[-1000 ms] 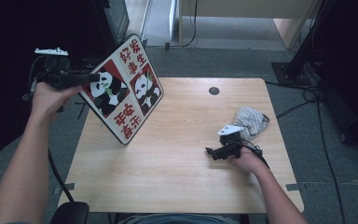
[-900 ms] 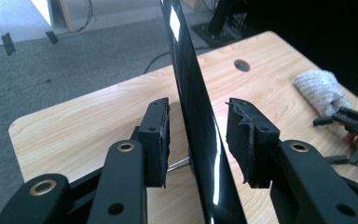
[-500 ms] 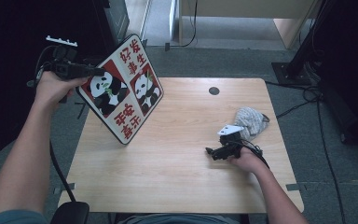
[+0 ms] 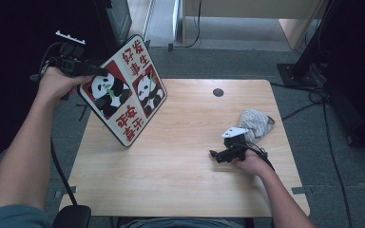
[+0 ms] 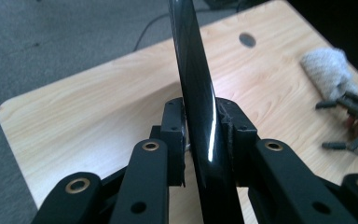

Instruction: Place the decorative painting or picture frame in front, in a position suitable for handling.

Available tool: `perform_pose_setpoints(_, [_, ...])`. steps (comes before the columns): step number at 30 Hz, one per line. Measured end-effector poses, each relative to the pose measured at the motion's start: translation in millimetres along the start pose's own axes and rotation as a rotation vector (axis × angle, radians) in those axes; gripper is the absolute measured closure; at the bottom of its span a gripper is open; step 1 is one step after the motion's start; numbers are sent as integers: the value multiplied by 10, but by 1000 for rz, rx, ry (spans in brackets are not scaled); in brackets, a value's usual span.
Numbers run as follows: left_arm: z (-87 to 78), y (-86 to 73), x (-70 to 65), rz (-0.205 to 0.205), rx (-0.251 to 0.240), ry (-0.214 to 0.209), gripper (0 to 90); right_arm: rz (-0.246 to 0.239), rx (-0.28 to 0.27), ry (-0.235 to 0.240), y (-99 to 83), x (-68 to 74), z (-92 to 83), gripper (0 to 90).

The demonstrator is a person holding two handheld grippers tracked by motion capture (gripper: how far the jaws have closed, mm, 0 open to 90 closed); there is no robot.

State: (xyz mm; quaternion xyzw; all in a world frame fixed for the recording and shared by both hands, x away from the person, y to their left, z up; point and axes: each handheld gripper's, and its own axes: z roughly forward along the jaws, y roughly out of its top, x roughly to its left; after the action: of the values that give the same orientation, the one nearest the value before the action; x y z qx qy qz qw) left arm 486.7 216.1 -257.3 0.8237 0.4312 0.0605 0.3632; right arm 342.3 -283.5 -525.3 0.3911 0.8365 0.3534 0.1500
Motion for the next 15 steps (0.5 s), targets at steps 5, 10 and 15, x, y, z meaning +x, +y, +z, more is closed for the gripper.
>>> perform_pose_setpoints(5, [10,56,-9,-19,41,-4,777,-3,1,2,2,-2,1,0])
perform_pose_setpoints(10, [4,84,-10,-92,73,-26,798,-4,0,3,2,-2,2,0])
perform_pose_setpoints(15, [0,94,-85,-101,52,-25,800,-4,0,3,2,-2,2,0])
